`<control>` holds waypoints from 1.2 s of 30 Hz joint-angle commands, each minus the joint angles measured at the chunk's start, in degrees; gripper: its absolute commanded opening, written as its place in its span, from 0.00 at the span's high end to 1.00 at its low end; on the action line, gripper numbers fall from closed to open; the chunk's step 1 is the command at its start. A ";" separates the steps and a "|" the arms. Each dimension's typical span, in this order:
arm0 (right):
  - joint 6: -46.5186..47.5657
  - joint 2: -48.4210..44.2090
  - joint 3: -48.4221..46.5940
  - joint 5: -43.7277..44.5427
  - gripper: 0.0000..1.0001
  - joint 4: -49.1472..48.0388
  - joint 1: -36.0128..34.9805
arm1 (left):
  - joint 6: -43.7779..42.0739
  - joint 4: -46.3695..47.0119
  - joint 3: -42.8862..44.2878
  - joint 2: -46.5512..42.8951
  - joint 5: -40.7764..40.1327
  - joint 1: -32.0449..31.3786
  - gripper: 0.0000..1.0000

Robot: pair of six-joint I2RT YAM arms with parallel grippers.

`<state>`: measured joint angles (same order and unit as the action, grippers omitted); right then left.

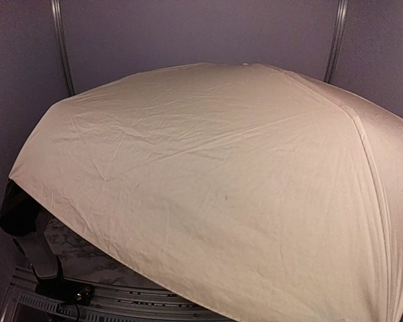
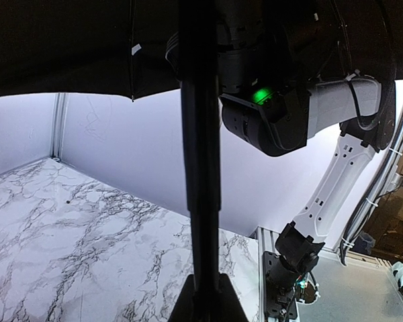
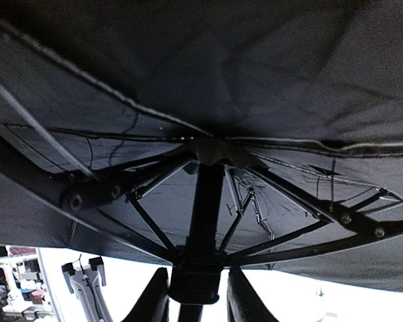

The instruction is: Put away the umbrella

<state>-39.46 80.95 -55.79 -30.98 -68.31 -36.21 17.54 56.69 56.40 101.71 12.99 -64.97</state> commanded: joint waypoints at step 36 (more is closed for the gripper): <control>1.59 -3.63 0.79 -0.57 0.71 3.99 0.52 | -4.16 3.43 0.71 -1.16 2.54 0.70 1.00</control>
<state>-38.52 78.59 -54.68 -31.53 -65.08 -36.07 15.00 56.64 56.38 101.71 13.63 -64.64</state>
